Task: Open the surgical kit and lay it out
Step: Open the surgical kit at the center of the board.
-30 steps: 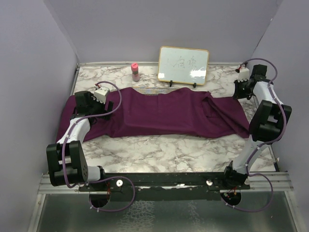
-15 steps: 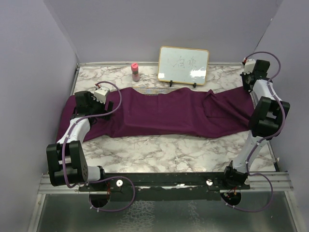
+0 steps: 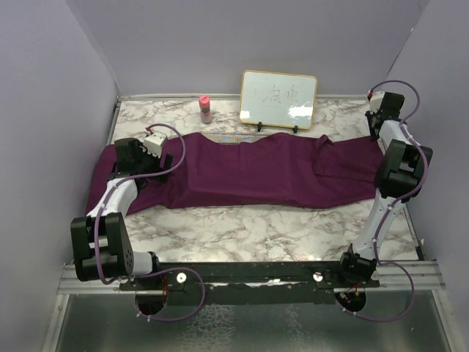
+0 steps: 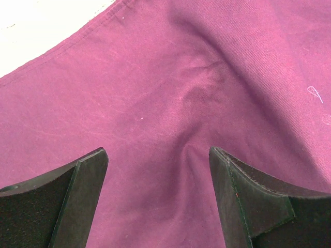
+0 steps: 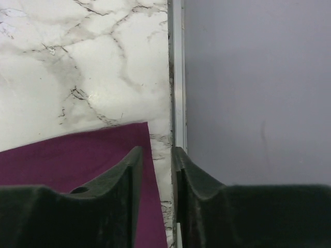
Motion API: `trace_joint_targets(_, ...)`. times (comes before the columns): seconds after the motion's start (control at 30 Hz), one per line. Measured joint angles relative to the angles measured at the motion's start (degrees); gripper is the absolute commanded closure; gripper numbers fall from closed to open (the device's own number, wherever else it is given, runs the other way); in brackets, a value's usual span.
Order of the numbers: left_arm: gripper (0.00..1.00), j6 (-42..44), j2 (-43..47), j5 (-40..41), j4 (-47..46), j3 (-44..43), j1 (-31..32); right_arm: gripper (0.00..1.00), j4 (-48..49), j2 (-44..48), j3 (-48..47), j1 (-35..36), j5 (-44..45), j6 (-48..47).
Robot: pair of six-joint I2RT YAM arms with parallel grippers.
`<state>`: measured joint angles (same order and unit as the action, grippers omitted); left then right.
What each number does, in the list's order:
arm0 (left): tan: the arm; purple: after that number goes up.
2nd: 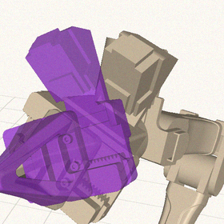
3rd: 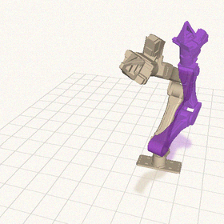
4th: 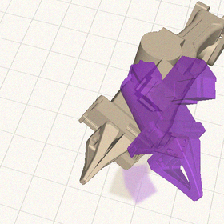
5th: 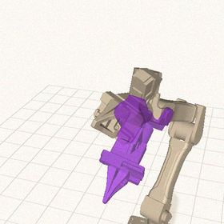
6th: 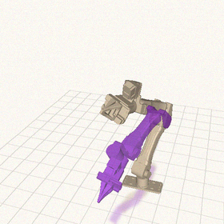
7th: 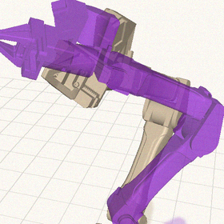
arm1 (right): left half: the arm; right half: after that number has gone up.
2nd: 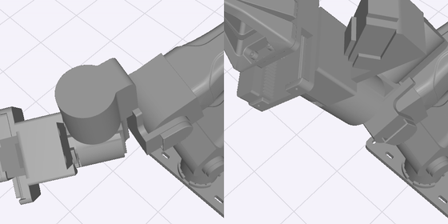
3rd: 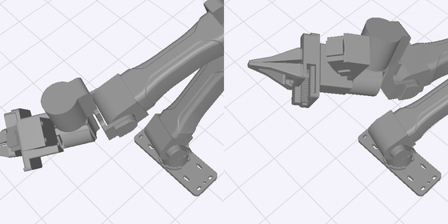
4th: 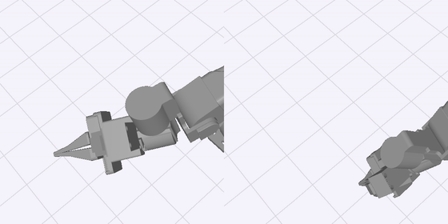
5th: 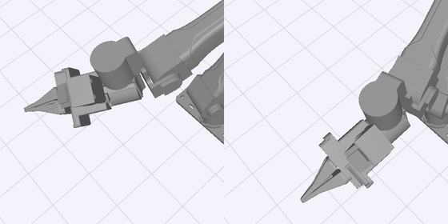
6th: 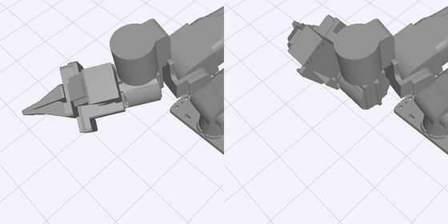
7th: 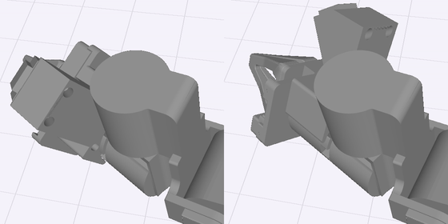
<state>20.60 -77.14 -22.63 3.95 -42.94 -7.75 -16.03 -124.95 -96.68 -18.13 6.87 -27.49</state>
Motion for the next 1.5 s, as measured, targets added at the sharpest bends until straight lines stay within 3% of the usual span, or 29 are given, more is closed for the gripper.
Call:
trace_joint_targets(0.27, 0.18, 0.2, -0.1, 0.2, 0.0, 0.0, 0.0, 0.54, -0.2, 2.0, 1.6, 0.0, -1.8, -0.4)
trace_joint_targets(0.63, 0.18, 0.1, -0.1, 0.2, 0.0, 0.0, 0.1, 0.53, -7.3, 23.6, 15.2, 0.1, -27.0, -2.3)
trace_joint_targets(0.8, 0.18, 0.1, -0.1, 0.2, 0.0, 0.0, 0.4, 0.53, -9.2, 27.6, 21.6, 1.4, -35.1, -2.3)
trace_joint_targets(1.07, 0.18, 0.1, -0.1, 0.2, 0.0, 0.0, 0.4, 0.53, -9.2, 28.5, 32.7, 10.8, -36.1, -2.2)
trace_joint_targets(1.5, 0.18, 0.2, -0.1, 0.2, 0.0, 0.0, 0.4, 0.45, -5.3, 26.6, 34.6, 15.6, -31.5, -1.7)
